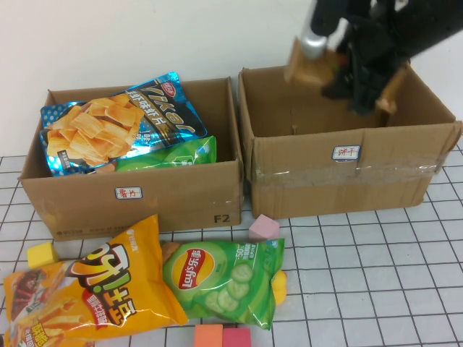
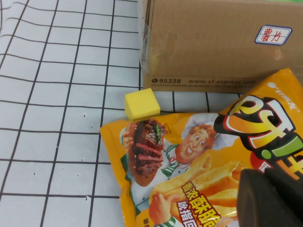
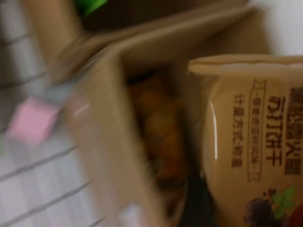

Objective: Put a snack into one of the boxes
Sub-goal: Place the biscuit in the biscuit box

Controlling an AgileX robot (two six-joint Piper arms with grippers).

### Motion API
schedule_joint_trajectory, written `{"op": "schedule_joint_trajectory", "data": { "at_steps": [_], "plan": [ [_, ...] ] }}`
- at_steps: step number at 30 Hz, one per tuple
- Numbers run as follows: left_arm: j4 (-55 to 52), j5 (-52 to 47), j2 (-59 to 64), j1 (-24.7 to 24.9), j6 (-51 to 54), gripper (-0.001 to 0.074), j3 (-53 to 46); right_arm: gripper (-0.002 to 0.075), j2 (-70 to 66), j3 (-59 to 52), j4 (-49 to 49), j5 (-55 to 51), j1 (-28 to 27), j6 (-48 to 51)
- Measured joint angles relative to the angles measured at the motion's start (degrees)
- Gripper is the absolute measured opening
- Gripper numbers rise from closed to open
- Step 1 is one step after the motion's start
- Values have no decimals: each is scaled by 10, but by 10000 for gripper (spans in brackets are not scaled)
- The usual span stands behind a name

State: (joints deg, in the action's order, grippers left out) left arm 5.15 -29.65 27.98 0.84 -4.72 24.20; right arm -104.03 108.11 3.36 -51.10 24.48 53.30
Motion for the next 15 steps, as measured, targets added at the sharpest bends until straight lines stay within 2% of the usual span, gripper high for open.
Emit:
{"op": "schedule_joint_trajectory", "data": {
  "at_steps": [4, 9, 15],
  "plan": [
    [0, 0, 0, 0, 0, -1, 0, 463, -22, 1, -4, 90, 0, -17],
    [2, 0, 0, 0, 0, -1, 0, 470, -67, 1, -14, 126, 0, -113],
    [2, 0, 0, 0, 0, -1, 0, 577, -94, 1, -39, 139, 0, -155]
  ]
}}
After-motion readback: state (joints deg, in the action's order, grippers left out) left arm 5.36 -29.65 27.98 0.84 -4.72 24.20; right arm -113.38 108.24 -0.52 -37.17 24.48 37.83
